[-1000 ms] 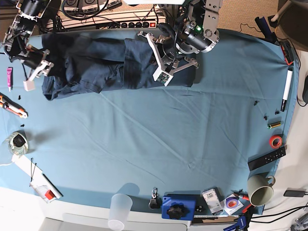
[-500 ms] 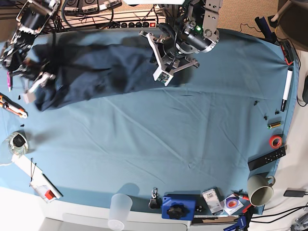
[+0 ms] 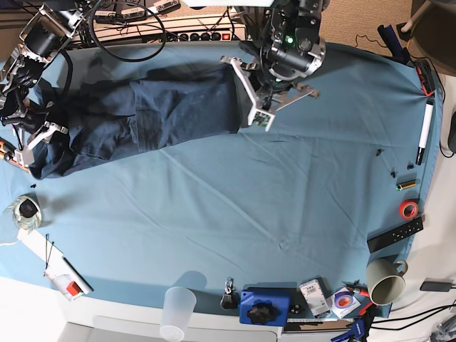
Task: Fold the T-shirt properly
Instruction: 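Fold the held end with the right gripper over onto the middle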
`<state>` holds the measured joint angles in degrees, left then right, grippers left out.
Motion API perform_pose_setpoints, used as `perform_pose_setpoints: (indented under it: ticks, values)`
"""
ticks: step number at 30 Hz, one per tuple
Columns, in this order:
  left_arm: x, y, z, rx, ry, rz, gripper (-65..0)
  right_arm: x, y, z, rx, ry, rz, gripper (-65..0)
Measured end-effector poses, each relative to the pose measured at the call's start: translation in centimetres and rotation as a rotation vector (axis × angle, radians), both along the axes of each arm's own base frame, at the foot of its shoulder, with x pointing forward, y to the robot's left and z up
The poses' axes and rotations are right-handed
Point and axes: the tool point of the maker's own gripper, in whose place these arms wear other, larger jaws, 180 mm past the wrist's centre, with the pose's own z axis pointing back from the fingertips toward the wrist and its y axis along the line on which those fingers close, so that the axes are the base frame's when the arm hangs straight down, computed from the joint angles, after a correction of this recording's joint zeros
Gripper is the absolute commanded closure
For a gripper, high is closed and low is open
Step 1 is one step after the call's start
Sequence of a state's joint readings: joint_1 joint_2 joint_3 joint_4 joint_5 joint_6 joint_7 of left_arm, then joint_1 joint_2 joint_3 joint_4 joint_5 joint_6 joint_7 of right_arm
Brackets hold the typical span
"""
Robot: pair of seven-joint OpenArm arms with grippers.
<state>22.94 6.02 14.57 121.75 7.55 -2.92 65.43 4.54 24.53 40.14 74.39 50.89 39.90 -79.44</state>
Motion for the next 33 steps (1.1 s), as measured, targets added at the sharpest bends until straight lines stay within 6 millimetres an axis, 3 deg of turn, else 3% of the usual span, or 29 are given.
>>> perform_pose_setpoints:
  ticks: [4,8,14,18,22,26,33]
  values:
    - [0.3,4.2,0.3,0.145,-0.046,0.106,0.0,0.7,0.6,2.5,-0.083,-0.044,0.061,0.0]
    - [0.9,6.3,1.3,0.203,-0.108,0.147,0.0,2.3,3.7,4.9,-0.085,-0.136,0.169,0.0]
    - [1.8,9.7,1.9,0.287,-0.168,0.212,0.0,2.6,9.1,2.9,-0.092,-0.070,0.370,0.0]
    - [2.0,13.2,1.8,0.336,-0.160,0.285,0.0,2.1,12.5,1.5,-0.092,-0.024,0.493,0.0]
    - [1.7,17.2,1.6,0.354,-0.139,0.361,0.0,1.9,15.8,2.8,-0.120,-0.071,0.616,0.0]
    - [1.5,18.0,1.2,0.278,-0.110,0.353,0.0,2.0,18.6,4.3,-0.118,-0.141,0.674,0.0]
    - [1.3,19.4,1.3,0.240,-0.102,0.405,0.0,1.5,23.5,3.6,-0.001,-0.167,0.711,0.0]
